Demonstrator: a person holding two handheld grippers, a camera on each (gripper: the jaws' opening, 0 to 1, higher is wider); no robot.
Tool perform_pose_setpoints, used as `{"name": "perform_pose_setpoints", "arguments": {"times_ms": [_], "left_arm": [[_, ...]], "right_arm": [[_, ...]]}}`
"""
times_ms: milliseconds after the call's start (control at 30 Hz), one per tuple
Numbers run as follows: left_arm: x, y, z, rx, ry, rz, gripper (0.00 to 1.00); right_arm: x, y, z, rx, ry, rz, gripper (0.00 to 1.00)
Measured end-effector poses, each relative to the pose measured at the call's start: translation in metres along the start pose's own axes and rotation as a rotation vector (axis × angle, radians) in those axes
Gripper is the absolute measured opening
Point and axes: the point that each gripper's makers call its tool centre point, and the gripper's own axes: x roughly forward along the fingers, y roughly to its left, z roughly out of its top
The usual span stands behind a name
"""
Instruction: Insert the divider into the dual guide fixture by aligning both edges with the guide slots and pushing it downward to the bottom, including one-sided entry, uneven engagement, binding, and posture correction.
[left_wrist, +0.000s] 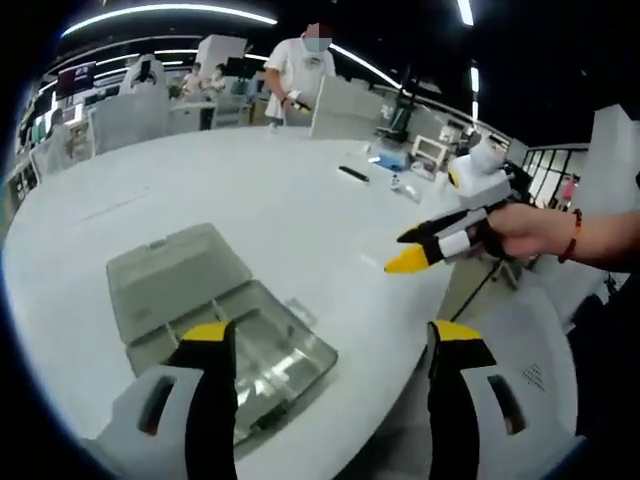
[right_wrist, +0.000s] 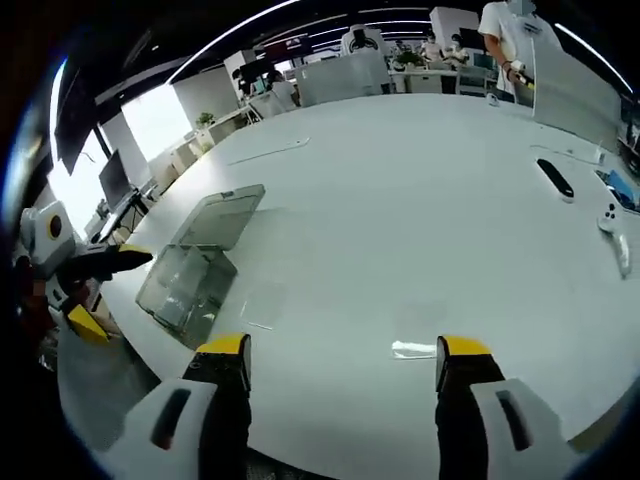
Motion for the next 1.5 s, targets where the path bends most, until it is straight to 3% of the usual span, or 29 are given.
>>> {"name": "perform_pose_setpoints", "arguments": {"times_ms": [200,400,467,800,1067,1267,1500], "left_arm": [[0.004,0.001,-0.002,-0.011,0.003,-0.003,0.75],[0.007,-0.002,-0.007,-0.004,0.024,-0.017,0.75],[0.008,-0.001,-0.008,-0.008,0.031,-0.019,0.75],[0.010,-0.003,-0.012,-0.007,0.052,-0.033,0.73],[0.011,-0.003,-0.011,-0.012,0.056,-0.037,0.72],[0.009,-0.001,-0.010,-0.013,0.054,-0.033,0.72],[0.009,0.000,-0.014,-0.017,0.060,-0.034,0.71]], "right_arm": [[0.007,-0.012,-0.002,0.012,0.018,-0.018,0.72],[0.015,-0.025,-0.005,0.023,0.041,-0.035,0.64],[0.018,-0.028,-0.009,0.018,0.070,-0.043,0.62],[0.025,-0.035,-0.007,0.010,0.085,-0.045,0.58],[0.028,-0.045,-0.001,-0.029,0.139,-0.056,0.50],[0.030,-0.050,-0.006,-0.070,0.203,-0.072,0.47],[0.034,-0.056,-0.007,-0.088,0.229,-0.098,0.40]]}}
